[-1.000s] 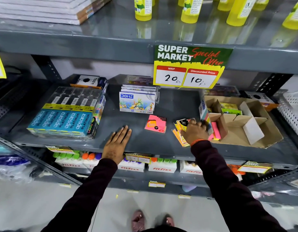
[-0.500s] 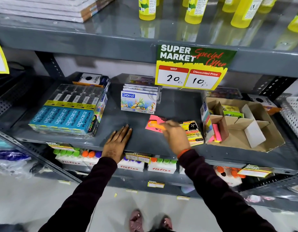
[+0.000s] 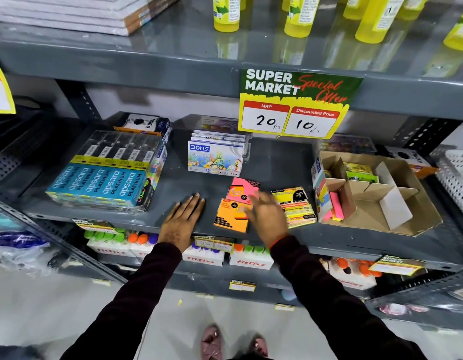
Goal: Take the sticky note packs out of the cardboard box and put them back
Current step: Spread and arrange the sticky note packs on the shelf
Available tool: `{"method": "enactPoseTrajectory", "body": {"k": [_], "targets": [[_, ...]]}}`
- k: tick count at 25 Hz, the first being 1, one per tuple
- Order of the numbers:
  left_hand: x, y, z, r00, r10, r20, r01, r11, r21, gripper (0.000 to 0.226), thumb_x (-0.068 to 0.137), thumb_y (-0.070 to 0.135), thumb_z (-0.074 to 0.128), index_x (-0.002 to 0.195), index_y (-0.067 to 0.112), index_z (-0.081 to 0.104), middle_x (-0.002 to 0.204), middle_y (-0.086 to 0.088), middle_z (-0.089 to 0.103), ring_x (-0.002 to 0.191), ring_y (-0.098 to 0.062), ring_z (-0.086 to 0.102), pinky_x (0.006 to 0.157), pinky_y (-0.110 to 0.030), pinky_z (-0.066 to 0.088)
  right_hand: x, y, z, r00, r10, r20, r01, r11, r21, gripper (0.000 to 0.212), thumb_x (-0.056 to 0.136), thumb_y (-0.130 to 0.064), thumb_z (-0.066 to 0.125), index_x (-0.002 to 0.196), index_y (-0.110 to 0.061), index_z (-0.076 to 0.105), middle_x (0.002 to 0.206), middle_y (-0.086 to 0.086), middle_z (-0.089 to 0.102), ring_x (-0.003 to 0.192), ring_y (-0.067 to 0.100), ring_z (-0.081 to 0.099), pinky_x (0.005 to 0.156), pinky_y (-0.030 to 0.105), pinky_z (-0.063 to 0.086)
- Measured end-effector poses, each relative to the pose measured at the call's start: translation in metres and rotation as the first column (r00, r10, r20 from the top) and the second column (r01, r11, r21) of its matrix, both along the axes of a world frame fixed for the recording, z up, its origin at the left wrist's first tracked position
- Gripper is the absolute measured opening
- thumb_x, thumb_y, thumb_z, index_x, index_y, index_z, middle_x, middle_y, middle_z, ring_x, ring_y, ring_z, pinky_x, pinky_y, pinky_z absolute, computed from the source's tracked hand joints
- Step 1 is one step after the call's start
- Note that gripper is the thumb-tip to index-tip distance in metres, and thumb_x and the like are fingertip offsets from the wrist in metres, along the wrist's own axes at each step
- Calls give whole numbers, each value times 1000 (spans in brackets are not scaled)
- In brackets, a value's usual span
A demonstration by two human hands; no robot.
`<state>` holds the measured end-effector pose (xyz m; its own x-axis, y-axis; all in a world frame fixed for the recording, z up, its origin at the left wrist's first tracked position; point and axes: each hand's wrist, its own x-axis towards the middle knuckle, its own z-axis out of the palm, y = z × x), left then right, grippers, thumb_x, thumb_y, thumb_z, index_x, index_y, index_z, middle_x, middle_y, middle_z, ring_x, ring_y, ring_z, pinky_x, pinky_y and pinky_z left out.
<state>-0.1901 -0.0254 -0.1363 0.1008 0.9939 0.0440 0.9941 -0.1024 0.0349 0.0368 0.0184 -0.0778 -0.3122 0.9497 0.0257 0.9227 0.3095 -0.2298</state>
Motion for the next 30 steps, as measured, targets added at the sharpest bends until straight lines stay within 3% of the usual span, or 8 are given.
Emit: {"method": "enactPoseTrajectory", "body": {"k": [3, 5, 10, 15, 18, 21, 24, 30], "targets": [[0, 0, 0, 1000, -8, -7, 9, 1000, 5, 102, 73, -10, 52, 145, 20, -14, 160, -1, -10, 147, -17, -3, 121, -34, 5, 41, 22, 17, 922, -366, 126, 374, 926, -45, 54, 93, -34, 55, 135, -2, 42, 145, 22, 40, 135, 39, 36, 111, 44, 33], [0, 0, 0, 1000, -14, -13, 14, 1000, 16, 99, 73, -14, 46, 145, 20, -13, 160, -1, -9, 147, -17, -3, 120, -34, 4, 57, 30, 23, 890, -428, 155, 449, 883, -138, 59, 90, -34, 60, 134, 2, 42, 142, 24, 43, 135, 40, 36, 114, 46, 32], [0, 0, -2, 1000, -29, 2, 28, 999, 36, 97, 72, -19, 43, 146, 19, -6, 160, -3, -4, 147, -19, 2, 120, -36, 7, 59, 37, 33, 876, -472, 100, 481, 868, -120, 55, 76, -30, 76, 120, -1, 57, 134, 24, 46, 130, 40, 39, 109, 44, 37], [0, 1, -1, 1000, -8, 8, 8, 1000, 27, 100, 72, -12, 55, 147, 19, -2, 160, -2, 0, 147, -19, 6, 119, -35, 9, 56, 56, 49, 924, -370, -93, 346, 916, -205, 41, 86, -21, 67, 119, -1, 58, 128, 23, 58, 122, 37, 51, 102, 39, 41], [-1, 2, -2, 1000, 3, -3, -3, 1000, 15, 103, 72, -6, 60, 147, 18, -5, 160, -2, -1, 147, -19, 5, 119, -35, 8, 48, 73, 60, 919, -331, -212, 327, 943, -53, 30, 91, -15, 59, 120, -6, 61, 118, 25, 66, 112, 41, 60, 92, 42, 49], [-2, 2, -4, 1000, -5, -25, 6, 1000, 14, 102, 76, -5, 57, 144, 19, -15, 159, -2, -7, 147, -19, 1, 120, -35, 7, 39, 84, 54, 952, -301, -50, 304, 950, 73, 37, 93, -2, 44, 123, -12, 63, 112, 26, 69, 105, 43, 64, 89, 44, 52], [-2, 2, -6, 999, -8, -50, 8, 1000, 7, 104, 79, -2, 57, 138, 21, -24, 156, -1, -15, 147, -19, -2, 119, -34, 4, 42, 84, 33, 965, -259, 27, 260, 964, -53, 42, 93, 2, 40, 126, -11, 61, 121, 27, 64, 113, 41, 61, 97, 44, 49], [-3, 2, -3, 999, -13, -48, 12, 1000, -16, 102, 76, 0, 60, 145, 19, -13, 159, -4, -8, 147, -20, -2, 121, -36, 6, 58, 86, 31, 962, -272, -10, 264, 942, -205, 35, 95, -8, 49, 128, -11, 59, 134, 21, 58, 121, 38, 55, 103, 39, 45]]}}
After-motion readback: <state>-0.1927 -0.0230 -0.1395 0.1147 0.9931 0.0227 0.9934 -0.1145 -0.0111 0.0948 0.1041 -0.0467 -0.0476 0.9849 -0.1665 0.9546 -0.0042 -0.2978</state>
